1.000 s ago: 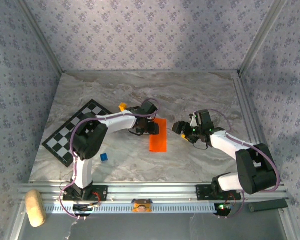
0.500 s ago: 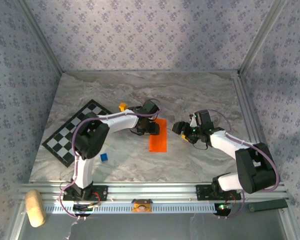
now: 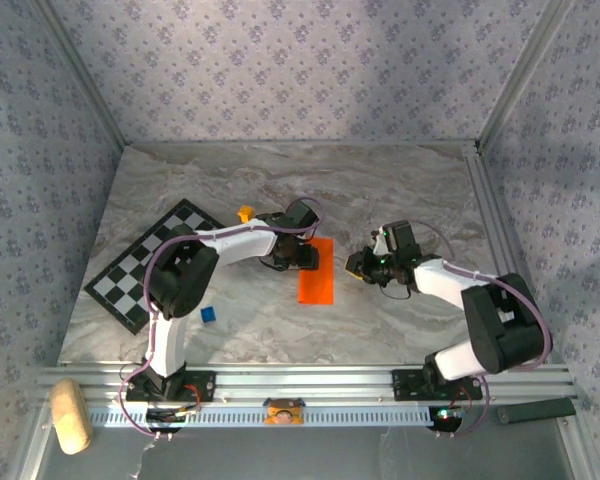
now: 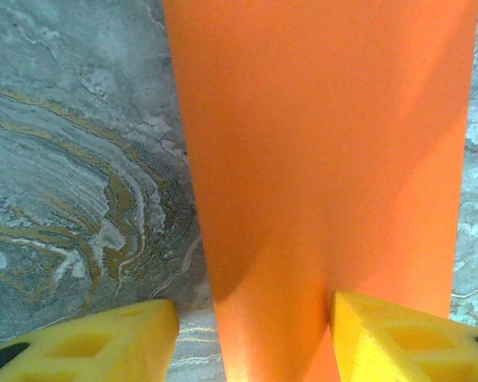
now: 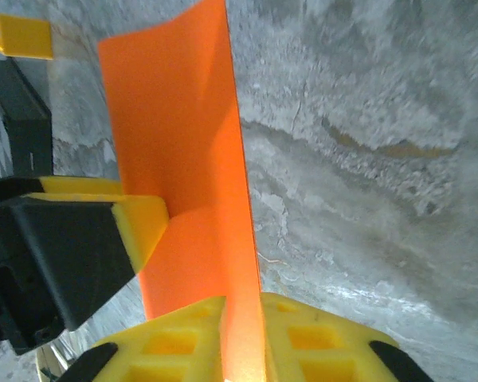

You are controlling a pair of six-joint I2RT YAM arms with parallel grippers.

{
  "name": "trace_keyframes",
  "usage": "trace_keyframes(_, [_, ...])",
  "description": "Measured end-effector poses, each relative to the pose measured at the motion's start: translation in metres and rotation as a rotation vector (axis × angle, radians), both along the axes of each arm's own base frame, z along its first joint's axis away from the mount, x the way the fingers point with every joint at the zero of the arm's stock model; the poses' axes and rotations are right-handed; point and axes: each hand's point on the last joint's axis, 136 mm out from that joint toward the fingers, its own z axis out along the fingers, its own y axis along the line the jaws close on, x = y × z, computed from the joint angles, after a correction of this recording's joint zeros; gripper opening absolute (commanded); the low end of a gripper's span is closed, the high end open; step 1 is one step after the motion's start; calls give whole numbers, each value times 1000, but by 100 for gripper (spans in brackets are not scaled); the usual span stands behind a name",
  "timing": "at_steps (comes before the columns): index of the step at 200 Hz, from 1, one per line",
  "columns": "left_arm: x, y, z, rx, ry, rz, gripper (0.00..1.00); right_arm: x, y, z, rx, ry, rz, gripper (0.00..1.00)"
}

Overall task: Fold a paper plane with a square sheet of paper (pick it up from the middle)
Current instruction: First fold the square sheet of paper in half at the center of the table, then hold the square sheet of paper at the center of the table.

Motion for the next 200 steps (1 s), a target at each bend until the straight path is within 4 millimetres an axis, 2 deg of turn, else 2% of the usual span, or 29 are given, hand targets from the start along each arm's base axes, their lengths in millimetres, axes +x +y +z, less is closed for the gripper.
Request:
trace_keyframes(23, [0,0,0,0,0,0,55,-1,11,-5,-6,17,35,11])
trace_keyframes(62, [0,0,0,0,1,1,55,6,23,-3,-7,13,58,9])
trace_keyframes(200, [0,0,-2,0,6,9,54,12,14,-6,-53,17,18,10])
